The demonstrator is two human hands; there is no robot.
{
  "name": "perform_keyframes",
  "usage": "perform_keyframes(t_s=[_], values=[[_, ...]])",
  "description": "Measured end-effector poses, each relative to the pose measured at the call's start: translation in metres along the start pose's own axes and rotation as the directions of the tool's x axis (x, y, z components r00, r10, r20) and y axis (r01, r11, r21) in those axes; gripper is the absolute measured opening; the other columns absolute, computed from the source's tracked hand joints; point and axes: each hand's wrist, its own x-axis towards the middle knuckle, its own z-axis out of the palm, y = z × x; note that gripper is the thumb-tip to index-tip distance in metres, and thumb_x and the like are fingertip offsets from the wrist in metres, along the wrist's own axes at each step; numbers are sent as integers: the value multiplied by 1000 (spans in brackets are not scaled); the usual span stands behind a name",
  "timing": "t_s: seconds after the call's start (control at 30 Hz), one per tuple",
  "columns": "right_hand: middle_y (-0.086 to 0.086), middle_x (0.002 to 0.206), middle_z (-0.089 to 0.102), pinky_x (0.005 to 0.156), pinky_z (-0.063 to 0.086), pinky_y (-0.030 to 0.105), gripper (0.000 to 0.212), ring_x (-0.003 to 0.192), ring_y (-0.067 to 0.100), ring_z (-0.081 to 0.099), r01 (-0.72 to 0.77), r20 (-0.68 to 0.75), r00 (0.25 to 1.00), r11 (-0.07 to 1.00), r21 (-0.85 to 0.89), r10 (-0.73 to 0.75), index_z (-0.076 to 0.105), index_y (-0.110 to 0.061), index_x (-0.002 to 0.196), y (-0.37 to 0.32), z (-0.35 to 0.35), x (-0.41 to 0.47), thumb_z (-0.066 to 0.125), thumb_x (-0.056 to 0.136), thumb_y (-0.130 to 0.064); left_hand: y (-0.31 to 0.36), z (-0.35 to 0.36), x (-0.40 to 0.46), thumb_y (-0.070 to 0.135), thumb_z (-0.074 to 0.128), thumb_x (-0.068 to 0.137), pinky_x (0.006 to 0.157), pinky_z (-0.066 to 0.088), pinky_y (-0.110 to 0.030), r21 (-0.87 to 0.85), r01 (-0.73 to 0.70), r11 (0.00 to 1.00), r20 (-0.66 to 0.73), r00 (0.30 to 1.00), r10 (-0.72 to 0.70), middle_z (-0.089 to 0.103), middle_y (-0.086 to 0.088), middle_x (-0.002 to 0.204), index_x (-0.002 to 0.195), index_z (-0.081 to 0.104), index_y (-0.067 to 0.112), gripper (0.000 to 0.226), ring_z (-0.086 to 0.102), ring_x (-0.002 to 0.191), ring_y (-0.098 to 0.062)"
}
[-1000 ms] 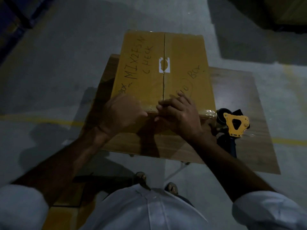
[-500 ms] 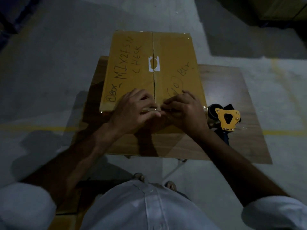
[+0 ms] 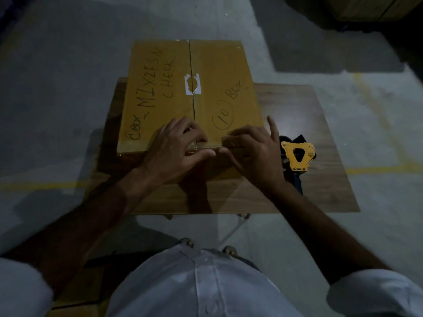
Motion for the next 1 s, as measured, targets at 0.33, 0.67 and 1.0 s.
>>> perform_keyframes(t_s=[0.33,0.67,1.0], values=[[0,121,71,119,25,67,35,119,23,63,-33,-51,998,999,-26,32,75,-19,110,6,16,-16,87,80,-34,29,23,-1,54,84,74,84,34,-37,233,141,962,-73,989,-127,55,-5,109,107,67,23,49,49,100,-28],[6,125,68,120,29,60,39,121,23,61,-100,58,994,973,208,90,77,-15,107,64,-19,-12,83,84,-45,57,41,28,55,76,85,81,45,-37,67,75,995,-81,994,-69,57,-3,104,99,70,18,40,50,98,-22],[-1,141,61,109,46,52,51,135,15,53,-97,151,988,891,443,33,73,-18,123,77,-25,-22,86,81,-44,72,46,36,62,82,69,88,40,-38,104,174,979,-32,985,-172,51,1,114,108,59,28,57,47,105,-21]])
